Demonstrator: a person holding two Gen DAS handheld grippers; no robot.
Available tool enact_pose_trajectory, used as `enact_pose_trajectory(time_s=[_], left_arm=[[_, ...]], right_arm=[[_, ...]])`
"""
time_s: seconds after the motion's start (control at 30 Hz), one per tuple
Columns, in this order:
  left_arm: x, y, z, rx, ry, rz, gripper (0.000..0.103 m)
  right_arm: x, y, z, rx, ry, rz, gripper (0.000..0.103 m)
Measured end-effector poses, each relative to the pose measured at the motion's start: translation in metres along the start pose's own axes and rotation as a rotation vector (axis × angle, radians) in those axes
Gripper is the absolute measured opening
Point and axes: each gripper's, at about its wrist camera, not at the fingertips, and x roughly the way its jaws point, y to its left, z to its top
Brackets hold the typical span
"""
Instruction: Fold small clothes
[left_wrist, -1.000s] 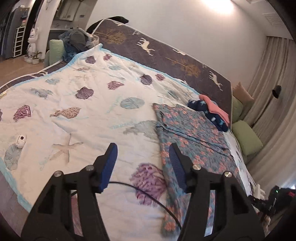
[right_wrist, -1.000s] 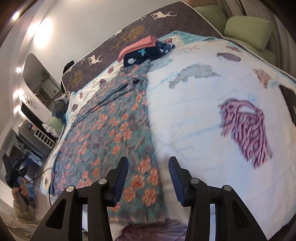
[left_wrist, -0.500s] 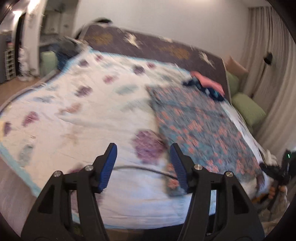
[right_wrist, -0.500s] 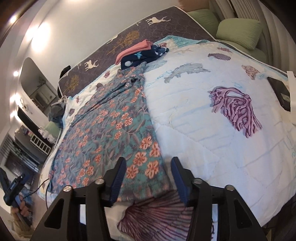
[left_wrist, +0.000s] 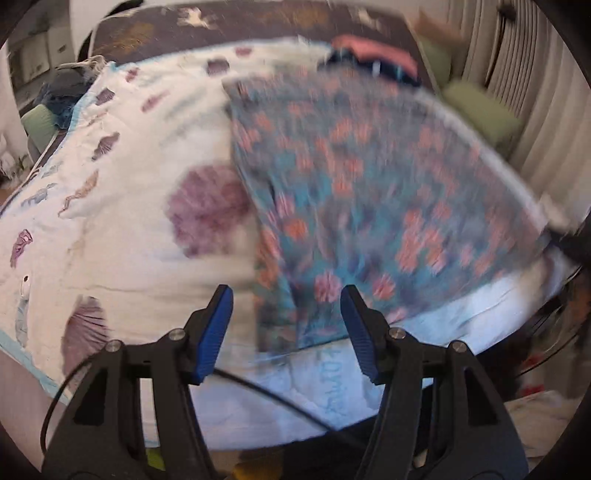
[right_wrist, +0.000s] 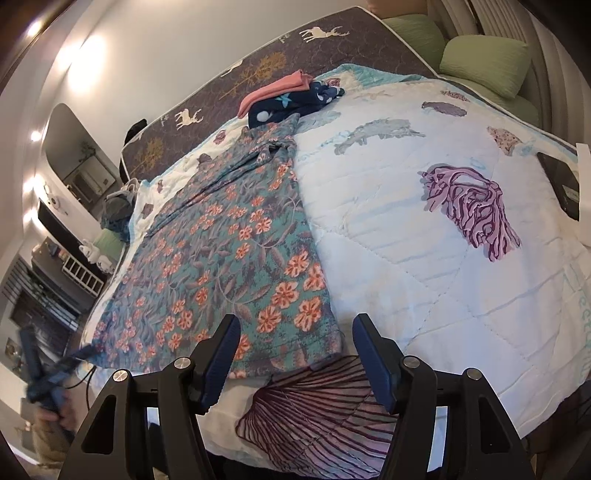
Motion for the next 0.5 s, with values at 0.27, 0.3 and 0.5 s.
enact_pose_trajectory(time_s=[0.27, 0.3, 0.5], left_arm=[[-0.009, 0.029, -0.004, -0.13, -0.011, -0.105, 0.012], [-0.009, 0.033, -0.005, -0.147, -0.014, -0.13, 0.01], [-0.009, 0.03, -0.006, -0.126, -0.003, -0.134, 0.011]], right_arm=[[0.007, -0.003, 0.004, -0.033, 0.032, 0.023, 0.065], [0.008, -0.005, 0.005, -0.024, 0.035, 0.036, 0.065], [0.018, -0.011, 0.019, -0.054, 0.122, 0.178, 0.064]])
